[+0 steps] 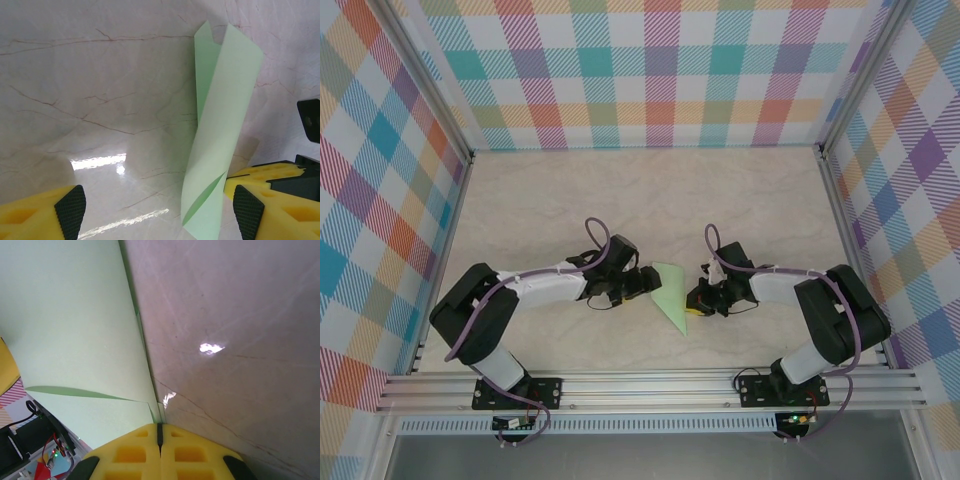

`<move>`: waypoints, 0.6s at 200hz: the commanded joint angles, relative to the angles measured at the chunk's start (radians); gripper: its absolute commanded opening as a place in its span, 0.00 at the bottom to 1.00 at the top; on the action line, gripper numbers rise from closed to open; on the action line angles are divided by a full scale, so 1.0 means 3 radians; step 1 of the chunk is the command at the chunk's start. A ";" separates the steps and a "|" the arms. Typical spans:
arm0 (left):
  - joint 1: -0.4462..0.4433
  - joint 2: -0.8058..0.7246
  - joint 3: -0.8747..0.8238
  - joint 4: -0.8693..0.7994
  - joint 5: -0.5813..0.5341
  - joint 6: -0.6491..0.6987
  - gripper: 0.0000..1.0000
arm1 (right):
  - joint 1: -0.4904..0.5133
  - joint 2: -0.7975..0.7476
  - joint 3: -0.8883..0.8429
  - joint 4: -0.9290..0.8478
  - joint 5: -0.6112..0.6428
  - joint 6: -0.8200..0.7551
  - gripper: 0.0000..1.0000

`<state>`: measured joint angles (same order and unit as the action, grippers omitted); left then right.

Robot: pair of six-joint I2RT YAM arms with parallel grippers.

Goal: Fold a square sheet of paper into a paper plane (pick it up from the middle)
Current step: Fold the wing for the fifth time at the center of the table.

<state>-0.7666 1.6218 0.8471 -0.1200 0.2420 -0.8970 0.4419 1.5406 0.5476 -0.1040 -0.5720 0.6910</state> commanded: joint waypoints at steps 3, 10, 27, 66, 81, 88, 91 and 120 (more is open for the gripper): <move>-0.0103 0.0102 0.0141 0.0061 0.0082 0.0037 0.76 | -0.0009 0.0091 -0.0103 0.0123 0.0084 -0.0059 0.03; -0.0116 0.0128 0.0155 0.0076 0.0100 0.0036 0.74 | -0.0012 0.0096 -0.0109 0.0129 0.0090 -0.0059 0.03; -0.0144 0.0195 0.0188 0.0140 0.0164 0.0012 0.67 | -0.0016 0.0098 -0.0113 0.0119 0.0101 -0.0065 0.03; -0.0217 0.0298 0.0259 0.0238 0.0244 -0.0021 0.53 | -0.0026 0.0080 -0.0136 0.0109 0.0123 -0.0069 0.03; -0.0230 0.0321 0.0271 0.0264 0.0266 -0.0032 0.45 | -0.0031 0.0080 -0.0143 0.0112 0.0123 -0.0064 0.03; -0.0234 0.0332 0.0281 0.0280 0.0281 -0.0036 0.40 | -0.0031 0.0076 -0.0149 0.0118 0.0122 -0.0065 0.03; -0.0234 0.0335 0.0284 0.0280 0.0278 -0.0037 0.39 | -0.0031 0.0071 -0.0150 0.0119 0.0125 -0.0060 0.03; -0.0244 0.0321 0.0296 0.0276 0.0274 -0.0042 0.21 | -0.0031 -0.0036 -0.0157 0.0140 0.0116 -0.0039 0.05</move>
<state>-0.8310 1.7123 0.9081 -0.0486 0.3073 -0.9058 0.4324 1.5387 0.5293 -0.0738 -0.5888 0.6910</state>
